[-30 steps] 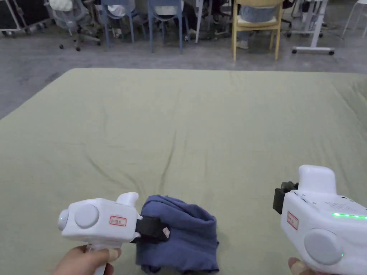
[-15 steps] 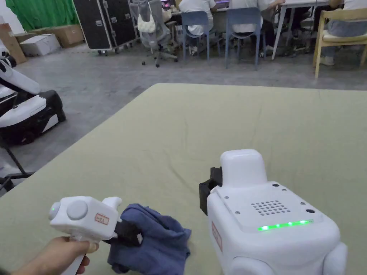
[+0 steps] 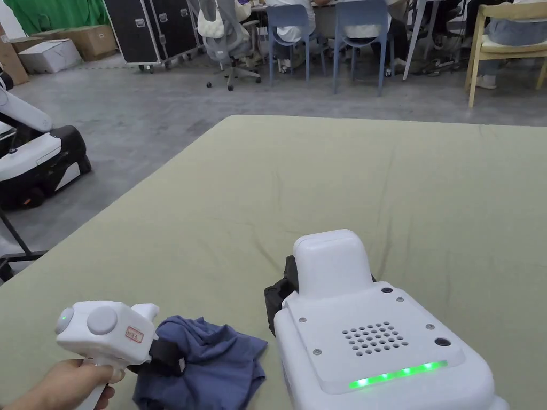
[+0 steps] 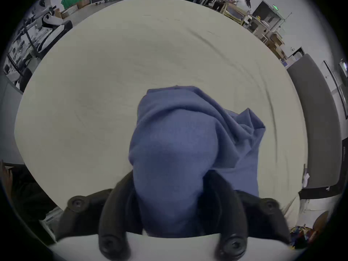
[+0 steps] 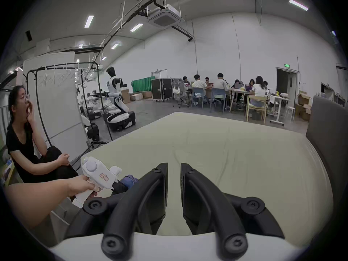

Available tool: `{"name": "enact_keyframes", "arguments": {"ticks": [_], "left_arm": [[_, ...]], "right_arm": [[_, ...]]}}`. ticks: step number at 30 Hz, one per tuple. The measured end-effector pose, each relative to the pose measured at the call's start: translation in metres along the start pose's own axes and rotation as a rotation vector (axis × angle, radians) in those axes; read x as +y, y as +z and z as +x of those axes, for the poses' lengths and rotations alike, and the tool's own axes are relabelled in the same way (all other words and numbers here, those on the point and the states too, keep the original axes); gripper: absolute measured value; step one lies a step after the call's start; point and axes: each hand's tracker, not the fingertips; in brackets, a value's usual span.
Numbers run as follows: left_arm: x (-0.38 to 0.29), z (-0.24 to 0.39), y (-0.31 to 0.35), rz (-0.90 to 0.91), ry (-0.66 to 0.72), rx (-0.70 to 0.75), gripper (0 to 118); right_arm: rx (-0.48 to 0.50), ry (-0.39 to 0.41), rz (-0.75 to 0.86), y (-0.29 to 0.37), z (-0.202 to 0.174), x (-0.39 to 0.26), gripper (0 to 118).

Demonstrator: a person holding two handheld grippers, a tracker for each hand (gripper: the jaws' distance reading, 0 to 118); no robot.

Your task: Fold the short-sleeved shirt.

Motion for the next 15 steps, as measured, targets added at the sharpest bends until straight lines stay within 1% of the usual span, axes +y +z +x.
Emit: {"name": "enact_keyframes", "arguments": {"ticks": [1, 2, 3, 4, 5, 8, 11, 12, 13, 14, 15], "left_arm": [[0.0, 0.004, -0.002, 0.013, -0.022, 0.122, 86], [0.0, 0.006, -0.002, 0.032, -0.036, 0.235, 111], [-0.001, 0.005, 0.002, 0.067, -0.045, 0.268, 118], [0.0, 0.004, 0.008, 0.111, -0.021, 0.293, 118], [0.002, 0.002, 0.015, 0.131, 0.036, 0.291, 118], [0.006, -0.001, 0.037, 0.18, 0.137, 0.237, 118], [0.006, 0.007, 0.057, 0.206, 0.145, 0.249, 118], [0.006, 0.013, 0.063, 0.216, 0.134, 0.286, 118], [0.006, 0.02, 0.071, 0.218, 0.114, 0.332, 115], [0.005, 0.032, 0.081, 0.247, 0.088, 0.389, 99], [0.004, 0.043, 0.09, 0.283, 0.066, 0.407, 58]], "right_arm": [[-0.013, -0.003, -0.004, 0.0, 0.002, 0.0, 18], [-0.032, -0.005, -0.001, 0.0, 0.005, 0.0, 18], [-0.045, -0.008, 0.002, 0.001, 0.007, 0.0, 18], [-0.046, -0.015, 0.005, 0.002, 0.01, 0.001, 18], [-0.047, -0.022, 0.005, 0.002, 0.013, 0.002, 18], [-0.057, -0.03, 0.006, 0.007, 0.016, 0.004, 18], [-0.048, -0.035, 0.016, 0.016, 0.018, 0.007, 18], [-0.045, -0.032, 0.022, 0.019, 0.019, 0.008, 19], [-0.041, -0.031, 0.027, 0.023, 0.021, 0.009, 19], [-0.04, -0.03, 0.034, 0.027, 0.024, 0.01, 19], [-0.039, -0.031, 0.04, 0.031, 0.027, 0.01, 19]]}}
